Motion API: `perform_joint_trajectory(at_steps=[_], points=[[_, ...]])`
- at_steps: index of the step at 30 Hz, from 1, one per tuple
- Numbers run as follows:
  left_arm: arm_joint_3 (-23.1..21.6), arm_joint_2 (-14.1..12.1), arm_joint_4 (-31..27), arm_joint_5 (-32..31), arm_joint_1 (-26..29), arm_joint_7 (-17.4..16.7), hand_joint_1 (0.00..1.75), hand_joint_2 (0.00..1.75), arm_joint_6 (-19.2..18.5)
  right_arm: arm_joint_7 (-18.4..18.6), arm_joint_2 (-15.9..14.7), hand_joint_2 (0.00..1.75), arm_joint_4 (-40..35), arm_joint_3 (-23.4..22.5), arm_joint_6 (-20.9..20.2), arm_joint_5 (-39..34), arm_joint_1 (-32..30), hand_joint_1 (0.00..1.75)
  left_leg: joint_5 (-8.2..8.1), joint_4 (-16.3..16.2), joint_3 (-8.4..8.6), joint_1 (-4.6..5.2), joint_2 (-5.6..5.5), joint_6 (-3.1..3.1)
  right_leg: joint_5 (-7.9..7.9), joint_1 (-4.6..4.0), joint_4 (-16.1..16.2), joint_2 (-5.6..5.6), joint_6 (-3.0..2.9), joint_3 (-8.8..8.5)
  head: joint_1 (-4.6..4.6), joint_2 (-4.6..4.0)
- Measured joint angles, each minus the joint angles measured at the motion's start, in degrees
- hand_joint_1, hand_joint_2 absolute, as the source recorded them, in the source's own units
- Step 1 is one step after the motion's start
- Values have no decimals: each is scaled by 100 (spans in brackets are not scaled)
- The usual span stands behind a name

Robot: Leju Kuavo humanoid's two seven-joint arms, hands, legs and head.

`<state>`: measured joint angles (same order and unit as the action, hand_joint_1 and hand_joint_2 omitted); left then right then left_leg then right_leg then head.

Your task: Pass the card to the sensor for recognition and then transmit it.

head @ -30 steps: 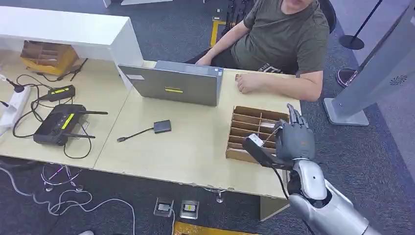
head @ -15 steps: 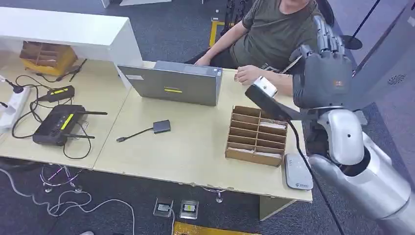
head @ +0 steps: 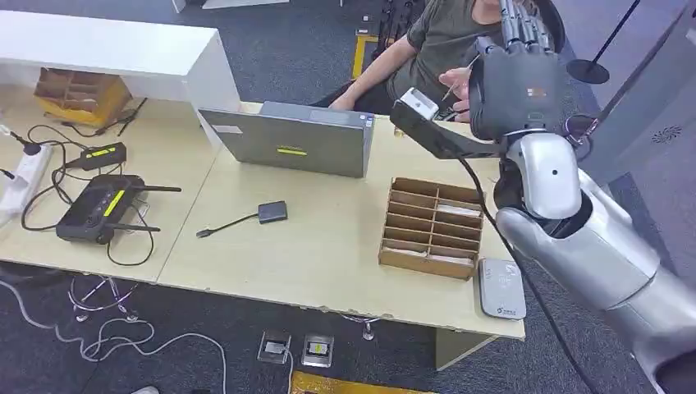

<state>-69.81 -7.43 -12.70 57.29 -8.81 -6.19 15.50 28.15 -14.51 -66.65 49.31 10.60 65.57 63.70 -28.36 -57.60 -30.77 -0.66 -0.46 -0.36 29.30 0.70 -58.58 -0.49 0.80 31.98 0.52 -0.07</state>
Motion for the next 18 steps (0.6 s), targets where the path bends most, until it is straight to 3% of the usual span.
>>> perform_joint_trajectory(at_steps=[9,18], points=[[-2,37,0,-103,-28,-2,0,0,-39,46,424,175,1370,175,-37,-68,164,175,1,-1,1,0,-1,0,-1,0,0,-1,1,2,-2,0],[-28,87,0,-166,-63,-79,0,0,-13,123,494,175,2143,304,22,-114,158,175,1,-2,3,0,0,0,-1,0,2,2,1,5,0,0]])
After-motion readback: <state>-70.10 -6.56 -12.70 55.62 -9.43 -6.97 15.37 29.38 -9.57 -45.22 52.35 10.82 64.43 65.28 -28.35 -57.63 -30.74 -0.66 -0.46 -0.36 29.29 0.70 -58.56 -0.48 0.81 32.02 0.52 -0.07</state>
